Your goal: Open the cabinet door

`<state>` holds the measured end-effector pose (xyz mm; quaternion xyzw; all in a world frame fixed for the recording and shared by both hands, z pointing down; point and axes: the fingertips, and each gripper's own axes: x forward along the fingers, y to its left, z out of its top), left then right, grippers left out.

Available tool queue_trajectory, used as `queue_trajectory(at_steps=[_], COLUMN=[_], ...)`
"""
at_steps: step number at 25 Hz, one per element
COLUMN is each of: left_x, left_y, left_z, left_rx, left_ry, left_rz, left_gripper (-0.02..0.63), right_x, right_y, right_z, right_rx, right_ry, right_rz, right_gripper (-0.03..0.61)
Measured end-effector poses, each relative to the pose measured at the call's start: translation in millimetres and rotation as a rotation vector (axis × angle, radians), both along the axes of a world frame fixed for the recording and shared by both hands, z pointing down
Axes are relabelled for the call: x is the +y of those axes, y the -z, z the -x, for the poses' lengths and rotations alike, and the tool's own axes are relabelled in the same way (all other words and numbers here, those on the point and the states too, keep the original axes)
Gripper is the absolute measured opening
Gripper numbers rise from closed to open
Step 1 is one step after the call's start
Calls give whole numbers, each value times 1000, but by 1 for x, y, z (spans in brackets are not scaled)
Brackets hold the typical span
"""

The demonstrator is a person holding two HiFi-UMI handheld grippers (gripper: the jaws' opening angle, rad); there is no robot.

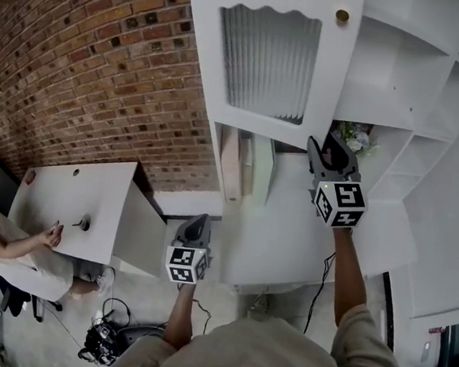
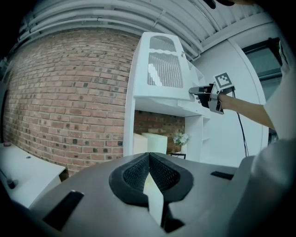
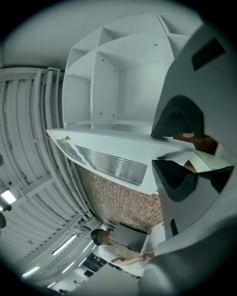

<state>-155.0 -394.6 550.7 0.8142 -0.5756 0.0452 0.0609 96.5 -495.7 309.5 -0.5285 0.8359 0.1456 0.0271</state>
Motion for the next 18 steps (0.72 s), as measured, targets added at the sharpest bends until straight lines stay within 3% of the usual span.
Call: queue_trajectory(at_steps=[18], left_x=[72], left_y=[6], left_z=[20], left_rx=[8], left_ry=[9], left_rz=[-23], left_gripper=[28], right_x=[72], right_y=[-2], right_z=[27], right_rx=[46], right_ry=[-10], right_rz=[-2], right_gripper=[112])
